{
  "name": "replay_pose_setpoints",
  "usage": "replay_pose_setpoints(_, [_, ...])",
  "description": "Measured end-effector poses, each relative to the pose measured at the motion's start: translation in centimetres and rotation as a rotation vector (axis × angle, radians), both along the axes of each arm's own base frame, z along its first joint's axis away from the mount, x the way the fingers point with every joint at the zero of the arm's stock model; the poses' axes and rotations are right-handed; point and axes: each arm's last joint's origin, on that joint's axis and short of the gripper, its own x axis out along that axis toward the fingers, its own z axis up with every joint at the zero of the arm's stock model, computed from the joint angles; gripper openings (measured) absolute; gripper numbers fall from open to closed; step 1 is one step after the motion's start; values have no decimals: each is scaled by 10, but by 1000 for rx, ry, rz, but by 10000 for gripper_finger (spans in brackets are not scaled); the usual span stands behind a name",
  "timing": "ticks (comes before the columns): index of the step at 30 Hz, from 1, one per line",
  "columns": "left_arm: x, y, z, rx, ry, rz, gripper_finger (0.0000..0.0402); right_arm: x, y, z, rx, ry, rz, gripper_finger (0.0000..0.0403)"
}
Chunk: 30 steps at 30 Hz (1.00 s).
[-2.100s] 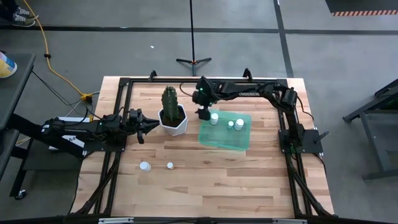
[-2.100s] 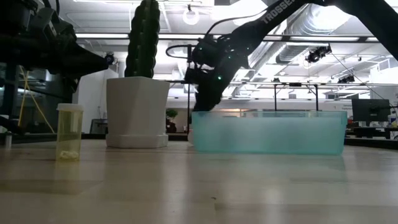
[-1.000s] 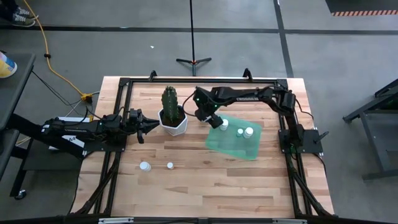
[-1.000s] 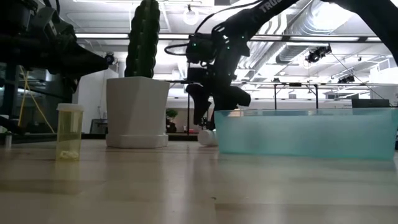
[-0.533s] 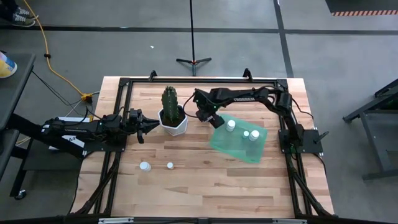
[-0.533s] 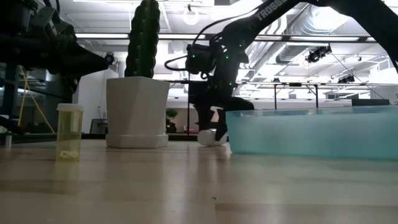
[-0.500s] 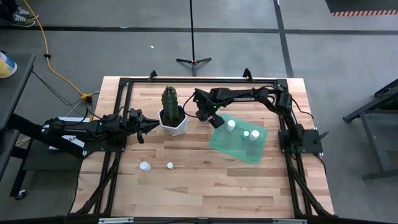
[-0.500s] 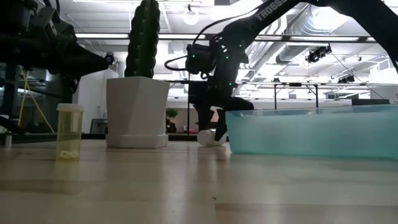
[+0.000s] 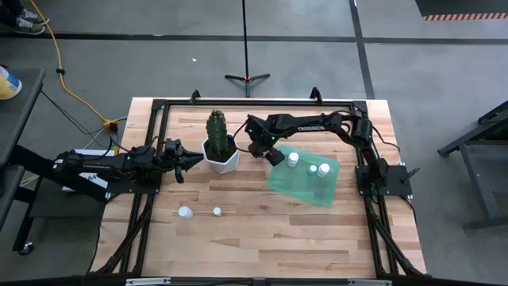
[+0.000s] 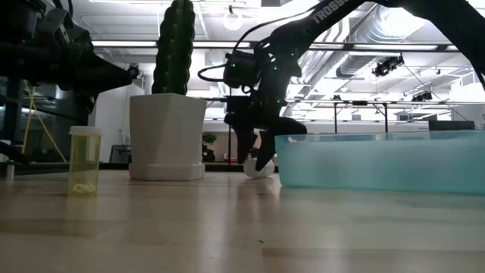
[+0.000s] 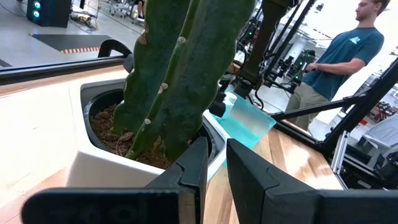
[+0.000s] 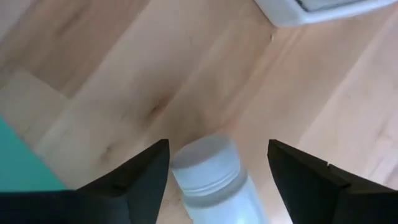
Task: Pick and place pill bottles into a basket
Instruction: Put the white pill bottle into the light green bin
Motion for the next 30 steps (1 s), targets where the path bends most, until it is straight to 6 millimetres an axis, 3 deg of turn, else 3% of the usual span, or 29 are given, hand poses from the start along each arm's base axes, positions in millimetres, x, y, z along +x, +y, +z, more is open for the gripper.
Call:
replay_pose_setpoints(6, [0,0,0,0,1,0,97,-3,-1,7,-32,76,-88,256])
replay_pose_setpoints(12, [0,0,0,1,0,0,97,2,-2,19,-27,44,-101,255])
replay_pose_setpoints(30, [0,0,0,-1,0,0,97,4,-5,-4,-11,104,-195,236])
